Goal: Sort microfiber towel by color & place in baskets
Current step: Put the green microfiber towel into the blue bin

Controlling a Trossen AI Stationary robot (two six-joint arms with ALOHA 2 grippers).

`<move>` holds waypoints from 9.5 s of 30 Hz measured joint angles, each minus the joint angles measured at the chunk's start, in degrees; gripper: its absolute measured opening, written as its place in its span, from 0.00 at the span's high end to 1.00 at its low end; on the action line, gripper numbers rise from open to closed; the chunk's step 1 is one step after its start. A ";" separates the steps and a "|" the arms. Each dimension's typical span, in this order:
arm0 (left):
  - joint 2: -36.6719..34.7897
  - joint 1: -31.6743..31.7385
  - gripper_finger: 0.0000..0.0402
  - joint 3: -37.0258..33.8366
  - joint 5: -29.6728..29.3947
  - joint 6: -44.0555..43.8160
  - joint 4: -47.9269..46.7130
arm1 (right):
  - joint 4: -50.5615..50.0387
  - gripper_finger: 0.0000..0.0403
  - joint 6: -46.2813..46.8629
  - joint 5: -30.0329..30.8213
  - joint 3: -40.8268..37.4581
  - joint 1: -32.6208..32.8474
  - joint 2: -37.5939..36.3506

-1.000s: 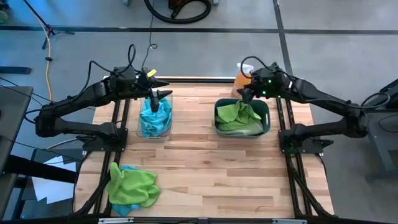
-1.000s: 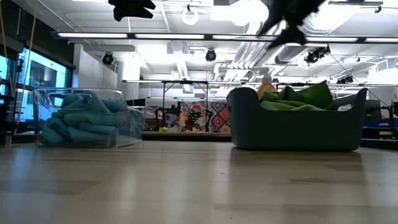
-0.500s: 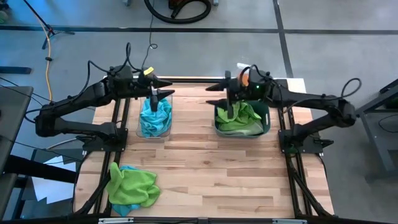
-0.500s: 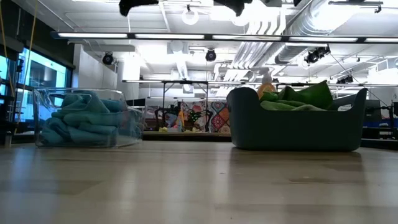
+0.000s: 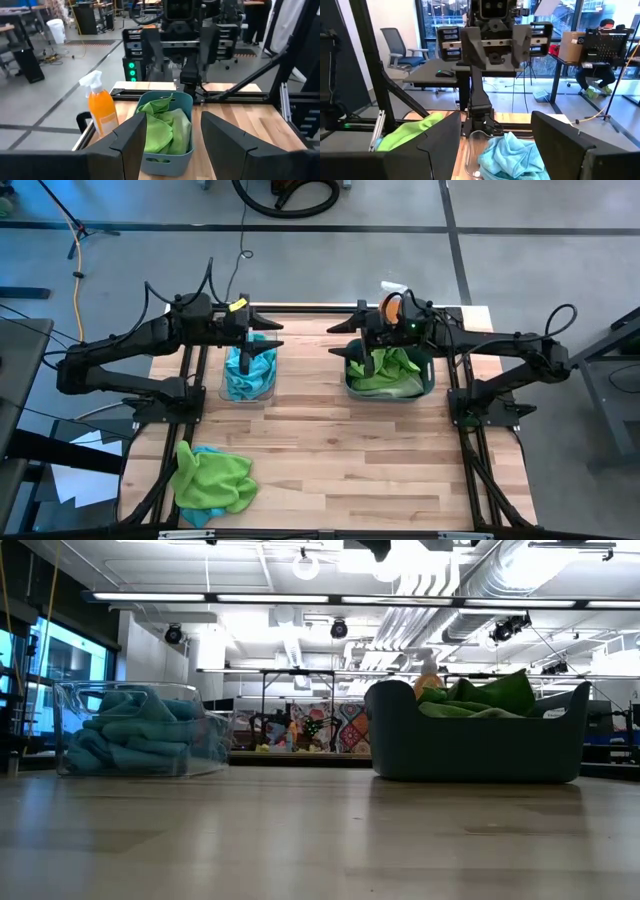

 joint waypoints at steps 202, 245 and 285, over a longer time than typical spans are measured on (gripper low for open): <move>1.36 -11.91 1.00 -15.10 -4.89 -9.26 26.43 | -19.47 0.58 8.07 8.97 22.01 10.43 20.90; -15.00 -11.91 0.60 -9.42 -22.96 -13.71 -15.78 | -65.71 1.00 15.45 32.00 13.05 10.83 -12.70; -13.49 -11.95 0.60 -9.44 -21.79 -15.33 -16.01 | -59.24 1.00 48.98 29.82 6.01 -3.75 14.19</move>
